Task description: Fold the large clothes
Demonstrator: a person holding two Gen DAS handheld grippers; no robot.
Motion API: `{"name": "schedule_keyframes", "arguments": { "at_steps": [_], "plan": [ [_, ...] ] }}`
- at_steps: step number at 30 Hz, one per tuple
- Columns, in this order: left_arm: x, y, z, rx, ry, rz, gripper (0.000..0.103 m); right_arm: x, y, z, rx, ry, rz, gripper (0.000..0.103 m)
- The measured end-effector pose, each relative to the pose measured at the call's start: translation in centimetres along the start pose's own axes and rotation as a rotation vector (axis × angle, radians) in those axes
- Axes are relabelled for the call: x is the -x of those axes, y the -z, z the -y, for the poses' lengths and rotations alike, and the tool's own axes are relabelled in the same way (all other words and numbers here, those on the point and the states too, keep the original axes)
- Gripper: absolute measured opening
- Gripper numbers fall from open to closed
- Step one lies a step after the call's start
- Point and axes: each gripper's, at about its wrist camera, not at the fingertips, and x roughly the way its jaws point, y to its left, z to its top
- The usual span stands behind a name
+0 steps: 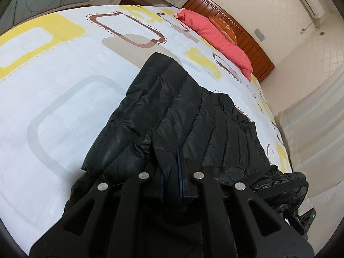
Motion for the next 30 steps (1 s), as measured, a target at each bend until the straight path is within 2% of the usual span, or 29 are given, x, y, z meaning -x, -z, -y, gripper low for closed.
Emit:
{"name": "schedule_keyframes", "arguments": {
  "at_steps": [3,4,6,7,8,9,10,13,18,25,30],
  "plan": [
    [0.9,-0.1,0.5,-0.029,0.006,-0.001,0.013,0.7,0.0,-0.3,0.005,-0.009,0.000,0.015],
    [1.3,-0.1,0.5,-0.026,0.014,-0.001,0.017,1.0,0.0,-0.4,0.005,-0.011,0.001,0.019],
    [2.6,-0.2,0.2,0.004,0.053,-0.005,0.031,1.7,0.0,-0.5,0.001,-0.025,0.009,0.033],
    [3.2,-0.2,0.2,0.022,0.068,-0.004,0.041,2.5,0.1,-0.5,-0.006,-0.037,0.018,0.052],
    [3.6,-0.2,0.1,0.035,0.081,-0.002,0.057,2.9,0.1,-0.5,-0.008,-0.045,0.029,0.063],
    [4.5,-0.1,0.0,0.045,0.097,0.011,0.064,3.6,0.2,-0.6,-0.007,-0.052,0.048,0.070],
    [5.3,0.0,0.1,0.042,0.095,0.030,0.070,4.7,0.3,-0.8,0.003,-0.059,0.073,0.070],
    [6.9,0.3,0.1,0.002,0.101,0.054,0.072,6.1,0.6,-1.4,0.040,-0.055,0.066,0.070],
    [6.0,0.3,-1.0,-0.034,0.056,-0.010,0.072,6.3,0.8,-2.6,0.176,0.044,0.040,0.070],
    [2.8,-2.3,-0.5,-0.130,-0.004,-0.034,0.072,2.4,-1.8,-4.1,0.307,0.151,-0.004,0.070],
    [-0.2,-3.1,-0.4,-0.149,0.000,-0.091,0.072,-1.1,-3.0,-4.2,0.347,0.193,-0.066,0.070]
  ]
}}
